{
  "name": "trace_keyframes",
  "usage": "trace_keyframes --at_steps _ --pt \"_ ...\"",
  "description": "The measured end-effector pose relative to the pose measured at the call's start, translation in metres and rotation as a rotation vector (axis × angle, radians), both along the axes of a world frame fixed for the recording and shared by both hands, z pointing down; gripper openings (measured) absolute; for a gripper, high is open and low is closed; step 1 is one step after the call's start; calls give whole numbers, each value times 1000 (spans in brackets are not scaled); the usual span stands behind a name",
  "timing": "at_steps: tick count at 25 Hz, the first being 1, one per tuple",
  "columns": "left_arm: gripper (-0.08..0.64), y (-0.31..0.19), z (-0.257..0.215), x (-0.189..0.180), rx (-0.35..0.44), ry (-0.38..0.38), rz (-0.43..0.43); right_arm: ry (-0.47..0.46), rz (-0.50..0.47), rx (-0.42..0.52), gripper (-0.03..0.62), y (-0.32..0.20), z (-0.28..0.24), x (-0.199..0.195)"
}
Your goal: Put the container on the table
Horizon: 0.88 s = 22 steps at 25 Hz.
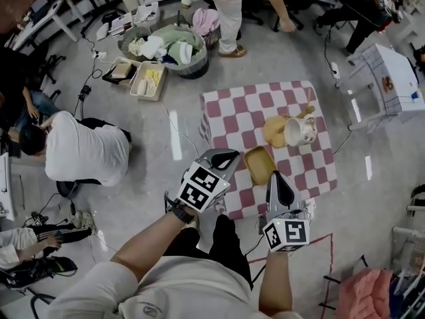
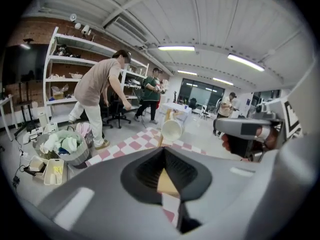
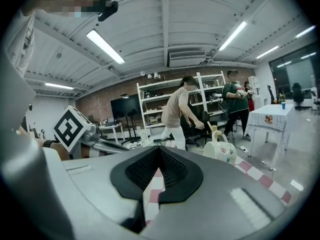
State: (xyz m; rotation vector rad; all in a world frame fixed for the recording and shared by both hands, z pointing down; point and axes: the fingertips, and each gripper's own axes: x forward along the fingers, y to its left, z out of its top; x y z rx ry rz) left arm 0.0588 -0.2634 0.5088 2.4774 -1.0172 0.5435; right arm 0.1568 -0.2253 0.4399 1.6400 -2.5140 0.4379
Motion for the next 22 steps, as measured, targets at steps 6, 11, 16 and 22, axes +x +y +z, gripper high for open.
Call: trace_keyframes --at_steps 6,11,16,22 --pt "6 19 -54 -16 101 52 2 13 22 76 9 17 -44 -17" --pt "6 37 -99 -23 177 97 18 15 41 128 9 31 -73 -28" --pt "6 52 -139 -26 250 132 38 19 57 186 9 41 -106 -35" --pt "6 64 -178 -33 321 161 47 33 59 238 9 50 -140 -48"
